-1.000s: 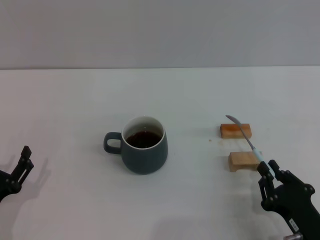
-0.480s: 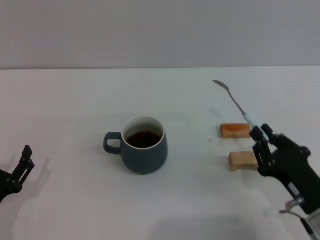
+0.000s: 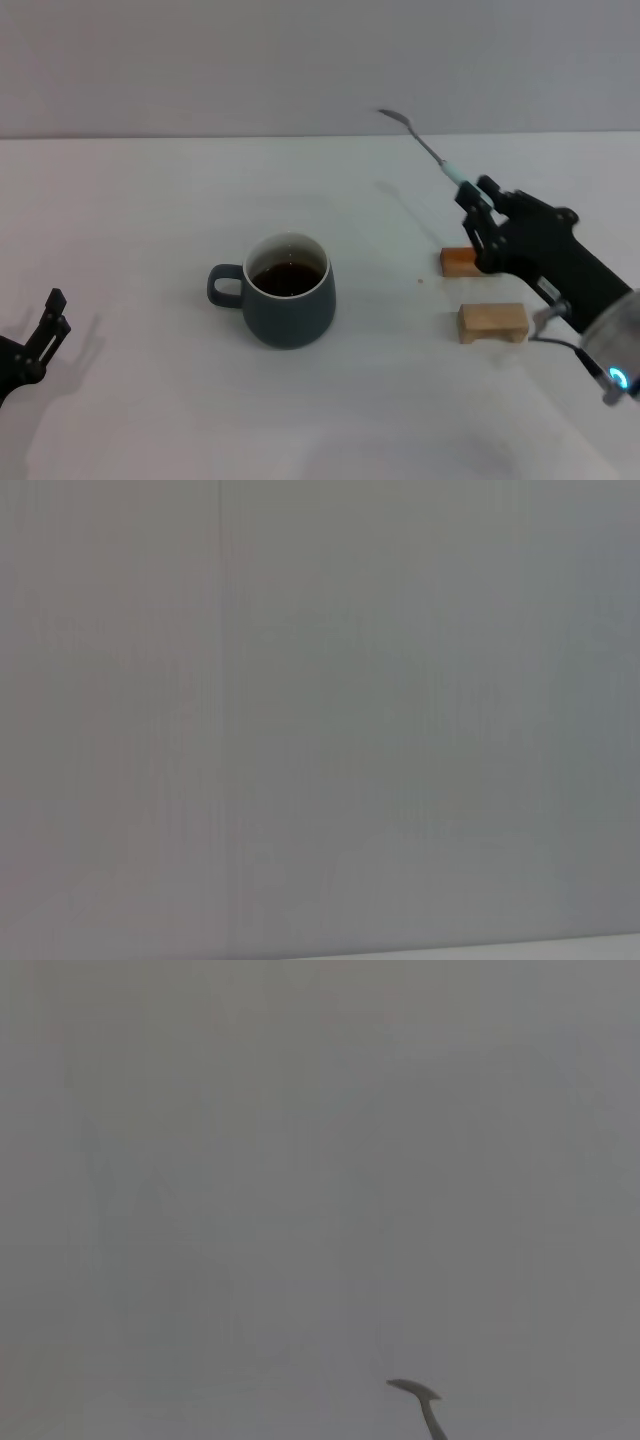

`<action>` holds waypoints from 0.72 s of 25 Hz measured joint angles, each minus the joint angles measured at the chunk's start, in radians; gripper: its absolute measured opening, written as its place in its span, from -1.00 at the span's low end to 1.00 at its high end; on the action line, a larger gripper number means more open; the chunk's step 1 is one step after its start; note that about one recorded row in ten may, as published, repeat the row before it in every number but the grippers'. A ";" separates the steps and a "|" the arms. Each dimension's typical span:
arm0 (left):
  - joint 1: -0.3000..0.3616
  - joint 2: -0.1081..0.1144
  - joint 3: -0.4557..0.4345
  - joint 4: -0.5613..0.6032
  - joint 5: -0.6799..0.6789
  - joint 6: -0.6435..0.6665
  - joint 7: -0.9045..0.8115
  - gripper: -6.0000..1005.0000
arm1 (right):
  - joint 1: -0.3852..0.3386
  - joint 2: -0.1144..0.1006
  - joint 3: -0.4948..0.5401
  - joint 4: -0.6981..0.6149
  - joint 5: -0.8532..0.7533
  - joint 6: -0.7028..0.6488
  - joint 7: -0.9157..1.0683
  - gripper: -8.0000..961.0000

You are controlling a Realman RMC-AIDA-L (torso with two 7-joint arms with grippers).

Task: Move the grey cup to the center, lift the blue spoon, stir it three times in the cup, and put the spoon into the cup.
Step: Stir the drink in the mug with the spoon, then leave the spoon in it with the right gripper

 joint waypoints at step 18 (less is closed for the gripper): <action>-0.004 0.000 -0.002 0.001 -0.004 -0.030 0.000 0.72 | -0.364 0.285 0.799 0.790 -0.949 1.247 -0.002 -0.65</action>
